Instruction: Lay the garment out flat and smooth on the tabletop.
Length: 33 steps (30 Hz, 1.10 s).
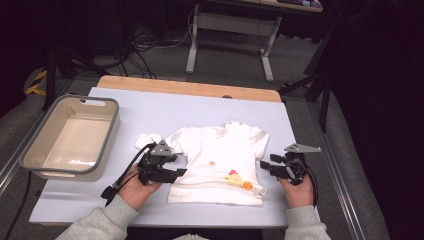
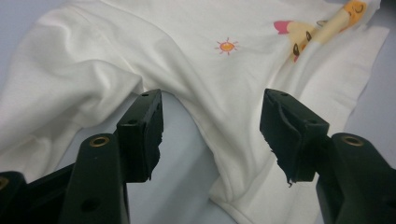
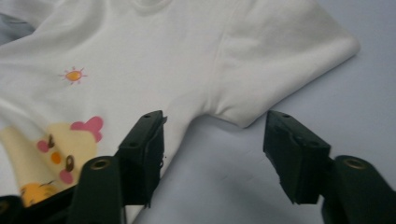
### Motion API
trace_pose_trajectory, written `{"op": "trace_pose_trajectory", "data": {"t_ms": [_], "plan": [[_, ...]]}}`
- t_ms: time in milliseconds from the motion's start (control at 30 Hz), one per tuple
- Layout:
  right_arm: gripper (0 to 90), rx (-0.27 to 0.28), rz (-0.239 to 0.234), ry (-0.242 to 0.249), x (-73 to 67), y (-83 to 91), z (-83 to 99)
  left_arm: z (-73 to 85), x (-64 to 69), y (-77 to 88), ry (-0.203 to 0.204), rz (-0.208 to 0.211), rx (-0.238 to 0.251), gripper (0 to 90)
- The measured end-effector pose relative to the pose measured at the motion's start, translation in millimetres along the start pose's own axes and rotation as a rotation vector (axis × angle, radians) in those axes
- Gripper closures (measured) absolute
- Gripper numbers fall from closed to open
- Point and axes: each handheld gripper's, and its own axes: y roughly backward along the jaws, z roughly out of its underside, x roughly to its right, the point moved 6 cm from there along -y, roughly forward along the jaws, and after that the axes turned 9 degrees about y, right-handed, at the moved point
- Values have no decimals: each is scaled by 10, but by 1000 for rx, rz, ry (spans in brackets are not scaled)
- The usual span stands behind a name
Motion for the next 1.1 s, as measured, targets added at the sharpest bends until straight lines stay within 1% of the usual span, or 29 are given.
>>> {"op": "trace_pose_trajectory", "data": {"t_ms": [33, 67, 100, 133, 167, 200, 267, 333, 367, 400, 433, 500, 600, 733, 800, 833, 900, 933, 967, 1000, 1033, 1067, 1100], "plan": [[272, 5, 7, -15, 36, -30, -12, -13, -9, 7, 2, -1, 17, 393], [229, 10, 15, -31, 70, -56, -25, -19, -12, 13, 2, -2, 28, 363], [201, 17, 16, -34, 90, -71, -34, -27, -18, 25, 0, -9, 43, 350], [152, 34, 18, -40, 113, -96, -55, -33, -21, 31, -3, -13, 53, 340], [106, 41, 21, -40, 126, -114, -67, -40, -23, 41, -5, -17, 73, 319], [86, 46, 13, -43, 144, -144, -87, -45, -30, 46, -9, -29, 87, 290], [94, 55, 22, -50, 170, -178, -120, -52, -46, 49, -15, -48, 105, 252], [153, 32, 45, -45, 205, -232, -146, -53, -59, 51, -12, -58, 118, 208], [186, 23, 54, -48, 217, -249, -152, -54, -67, 55, -13, -60, 124, 203], [247, 11, 63, -52, 234, -269, -160, -54, -67, 55, -13, -60, 124, 203], [314, 1, 83, -53, 261, -293, -178, -47, -81, 55, -8, -68, 130, 203], [391, -14, 104, -47, 300, -330, -198, -40, -89, 56, -2, -69, 132, 203], [472, -24, 122, -50, 350, -383, -227, -23, -102, 54, 4, -70, 132, 211], [524, -68, 160, -72, 435, -474, -242, 6, -123, 57, 0, -76, 132, 215], [530, -102, 190, -77, 470, -505, -229, 26, -127, 65, 6, -75, 133, 219], [552, -117, 196, -82, 485, -525, -218, 32, -128, 71, 4, -72, 133, 222], [612, -132, 183, -95, 489, -566, -195, 45, -130, 80, 5, -74, 133, 228], [652, -131, 187, -95, 488, -565, -198, 49, -131, 83, 5, -76, 133, 229], [721, -128, 178, -97, 485, -566, -203, 55, -133, 84, 6, -76, 131, 230], [800, -119, 150, -109, 476, -570, -210, 60, -133, 84, 6, -77, 130, 231], [854, -112, 142, -112, 471, -562, -219, 66, -131, 83, 6, -79, 128, 233], [869, -99, 142, -107, 461, -540, -240, 71, -133, 83, 0, -84, 125, 235], [875, -75, 148, -87, 446, -509, -277, 75, -134, 83, 0, -87, 124, 235]]}}
